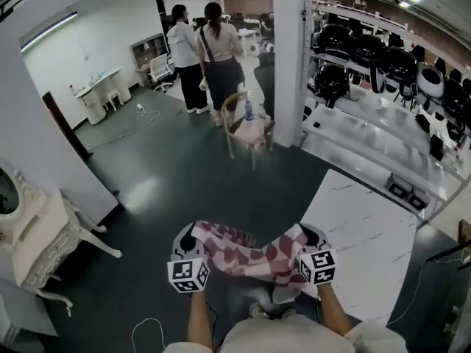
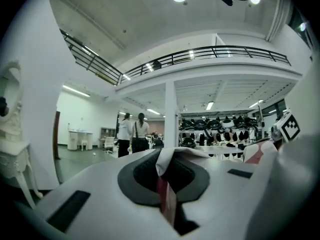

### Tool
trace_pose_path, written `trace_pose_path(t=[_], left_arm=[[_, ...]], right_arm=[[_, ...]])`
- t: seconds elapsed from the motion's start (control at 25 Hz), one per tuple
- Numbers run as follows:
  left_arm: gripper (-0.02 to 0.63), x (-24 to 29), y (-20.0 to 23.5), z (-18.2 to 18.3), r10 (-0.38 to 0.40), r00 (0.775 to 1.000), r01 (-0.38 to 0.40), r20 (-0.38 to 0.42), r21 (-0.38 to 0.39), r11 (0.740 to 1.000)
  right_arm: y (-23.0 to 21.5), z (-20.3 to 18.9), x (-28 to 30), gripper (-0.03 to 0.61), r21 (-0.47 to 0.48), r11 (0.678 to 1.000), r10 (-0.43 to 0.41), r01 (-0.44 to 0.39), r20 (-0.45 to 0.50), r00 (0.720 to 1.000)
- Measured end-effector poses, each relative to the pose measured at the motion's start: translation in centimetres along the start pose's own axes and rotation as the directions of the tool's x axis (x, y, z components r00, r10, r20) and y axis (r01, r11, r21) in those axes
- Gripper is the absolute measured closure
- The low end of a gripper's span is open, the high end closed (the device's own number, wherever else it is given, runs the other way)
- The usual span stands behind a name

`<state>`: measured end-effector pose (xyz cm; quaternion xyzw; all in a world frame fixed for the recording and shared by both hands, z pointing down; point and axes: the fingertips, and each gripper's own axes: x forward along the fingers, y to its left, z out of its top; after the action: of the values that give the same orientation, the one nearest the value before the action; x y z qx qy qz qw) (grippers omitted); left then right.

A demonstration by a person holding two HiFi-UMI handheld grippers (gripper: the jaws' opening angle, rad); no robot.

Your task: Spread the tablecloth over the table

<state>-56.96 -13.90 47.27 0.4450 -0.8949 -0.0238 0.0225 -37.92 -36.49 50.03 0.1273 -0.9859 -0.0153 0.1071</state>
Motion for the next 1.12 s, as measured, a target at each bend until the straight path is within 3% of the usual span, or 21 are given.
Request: trace_pose_path(t=[0.36,0.64,0.88,1.12], left_arm=[[0.584,-6.3,11.2,0.2,0.238,0.971,-0.237,0.023,-0.018,0.971],[0.584,-7.4,15.9,-0.1,0.339,0.941,-0.338,0.002,-0.012,0.941],[0.584,-4.3,17.5,0.1,0.364,0.931,-0.364,-0.024,0.016,0.931],[0.584,5.3,14.6,-0.4,0.329,0.942,-0.328,-0.070,0.035,0.944]], right_arm=[[12.5,1.1,9.1,0.561,-0.078,0.960,0.268,-0.268,-0.012,0.963],[17.1,0.8,15.0,0.561,-0.125,0.913,0.386,-0.389,-0.050,0.921],[14.6,0.4,20.8,0.561,-0.137,0.901,0.406,-0.411,-0.065,0.912],[4.7,0.1,27.1,0.561,-0.196,0.905,0.367,-0.378,-0.089,0.926]])
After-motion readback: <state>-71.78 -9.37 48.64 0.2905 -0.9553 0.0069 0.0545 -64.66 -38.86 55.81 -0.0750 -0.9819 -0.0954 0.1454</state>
